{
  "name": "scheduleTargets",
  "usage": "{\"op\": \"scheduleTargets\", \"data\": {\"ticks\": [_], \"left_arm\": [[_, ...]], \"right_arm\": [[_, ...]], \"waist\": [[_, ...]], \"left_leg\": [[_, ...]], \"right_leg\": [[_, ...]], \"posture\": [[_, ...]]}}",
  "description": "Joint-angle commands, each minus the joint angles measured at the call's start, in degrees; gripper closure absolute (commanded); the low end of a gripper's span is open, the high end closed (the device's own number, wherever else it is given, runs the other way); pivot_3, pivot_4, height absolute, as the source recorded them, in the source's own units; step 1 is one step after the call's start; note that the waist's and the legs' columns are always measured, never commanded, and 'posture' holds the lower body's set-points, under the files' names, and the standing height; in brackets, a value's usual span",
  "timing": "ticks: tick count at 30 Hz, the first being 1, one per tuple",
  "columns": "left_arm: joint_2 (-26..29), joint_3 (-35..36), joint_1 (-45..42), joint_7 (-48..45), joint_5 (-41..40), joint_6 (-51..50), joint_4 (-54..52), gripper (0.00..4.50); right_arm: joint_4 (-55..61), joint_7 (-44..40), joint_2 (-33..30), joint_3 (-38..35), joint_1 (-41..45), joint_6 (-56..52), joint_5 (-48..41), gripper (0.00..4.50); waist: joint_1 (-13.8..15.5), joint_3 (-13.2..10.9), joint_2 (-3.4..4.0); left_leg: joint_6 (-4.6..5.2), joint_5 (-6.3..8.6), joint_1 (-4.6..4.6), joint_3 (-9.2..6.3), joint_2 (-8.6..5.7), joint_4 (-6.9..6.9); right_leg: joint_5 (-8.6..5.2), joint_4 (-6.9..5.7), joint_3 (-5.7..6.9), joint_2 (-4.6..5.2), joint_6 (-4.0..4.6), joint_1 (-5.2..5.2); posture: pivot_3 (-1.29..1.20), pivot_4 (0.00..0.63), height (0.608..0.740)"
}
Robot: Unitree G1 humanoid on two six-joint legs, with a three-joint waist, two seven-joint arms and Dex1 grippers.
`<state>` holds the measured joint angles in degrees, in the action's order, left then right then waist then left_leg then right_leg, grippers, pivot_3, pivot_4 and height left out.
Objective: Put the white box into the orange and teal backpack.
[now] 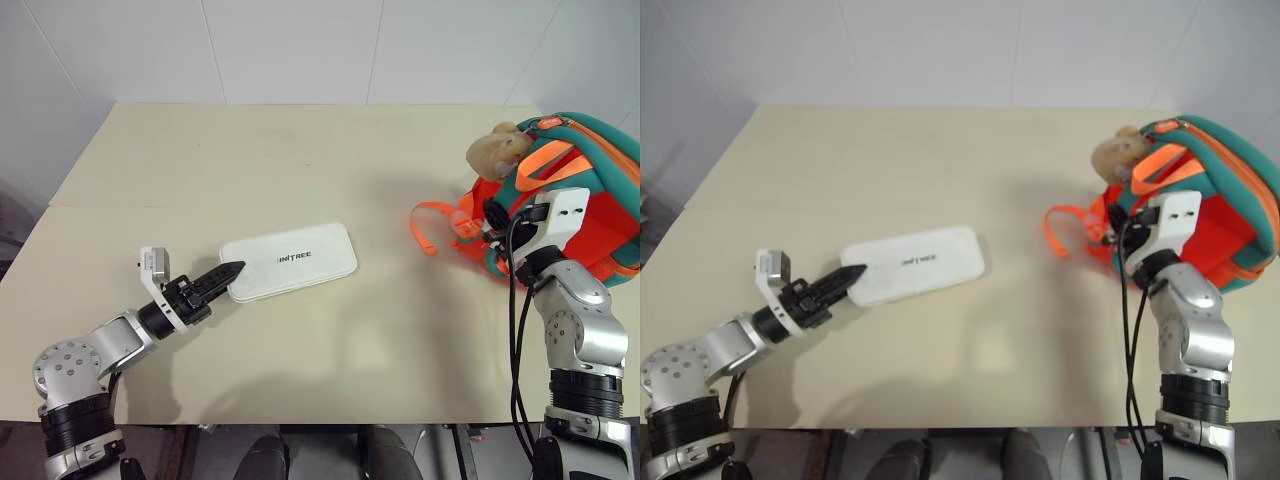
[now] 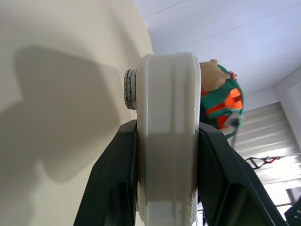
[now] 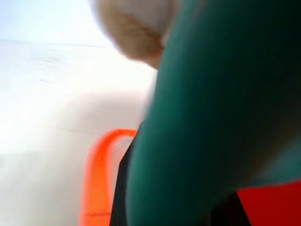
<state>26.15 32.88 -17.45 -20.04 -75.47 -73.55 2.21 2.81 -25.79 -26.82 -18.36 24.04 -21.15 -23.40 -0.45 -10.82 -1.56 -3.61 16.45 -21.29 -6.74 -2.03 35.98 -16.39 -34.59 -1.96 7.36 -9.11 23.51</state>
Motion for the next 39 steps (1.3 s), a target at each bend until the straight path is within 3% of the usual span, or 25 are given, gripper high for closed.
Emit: {"op": "scheduleTargets", "data": {"ticks": [1, 9, 22, 29, 39], "left_arm": [[2.5, 1.8, -0.9, -1.2, -2.0, 1.5, -0.1, 3.20], [7.3, 1.7, -2.3, -3.7, 0.1, 3.9, 3.9, 3.20], [11.0, 0.3, -4.6, -8.9, 4.4, 5.3, 9.4, 3.20], [16.3, 0.0, -6.1, -14.3, 7.7, 5.1, 13.5, 3.20], [22.3, 0.4, -6.0, -20.6, 10.2, 4.2, 12.2, 3.20]], "right_arm": [[9.8, -4.3, -1.3, 2.2, -1.6, -3.9, -5.1, 4.00], [22.8, -9.5, -2.7, 6.1, -3.7, -12.5, -15.5, 4.00], [34.8, -15.7, -7.9, 11.2, 0.7, -21.1, -29.8, 4.00], [36.0, -26.1, -15.1, 13.3, 3.8, -21.8, -33.5, 4.00], [35.9, -36.5, -19.3, 14.4, 6.3, -21.3, -36.6, 4.00]], "waist": [[0.0, 0.0, 0.00], [0.1, 0.0, 0.00], [0.1, 0.0, 0.01], [0.2, 0.0, 0.01], [0.2, 0.0, -0.01]], "left_leg": [[0.00, 0.00, 0.00, 0.00, 0.00, -0.01], [0.02, 0.02, -0.02, -0.01, 0.01, -0.03], [0.05, 0.03, -0.06, 0.00, 0.05, -0.16], [0.13, 0.08, -0.12, 0.02, 0.04, -0.17], [0.15, 0.10, -0.15, 0.03, 0.07, -0.29]], "right_leg": [[0.00, 0.02, 0.00, 0.00, 0.00, 0.00], [0.00, 0.06, 0.00, -0.01, 0.01, 0.01], [-0.01, 0.17, 0.02, -0.03, 0.02, 0.10], [-0.01, 0.30, 0.03, -0.02, 0.01, 0.11], [-0.01, 0.44, 0.06, -0.01, 0.01, 0.14]], "posture": [[0.00, 0.150, 0.740], [0.00, 0.150, 0.740], [0.00, 0.150, 0.740], [0.00, 0.150, 0.740], [0.00, 0.150, 0.740]]}}
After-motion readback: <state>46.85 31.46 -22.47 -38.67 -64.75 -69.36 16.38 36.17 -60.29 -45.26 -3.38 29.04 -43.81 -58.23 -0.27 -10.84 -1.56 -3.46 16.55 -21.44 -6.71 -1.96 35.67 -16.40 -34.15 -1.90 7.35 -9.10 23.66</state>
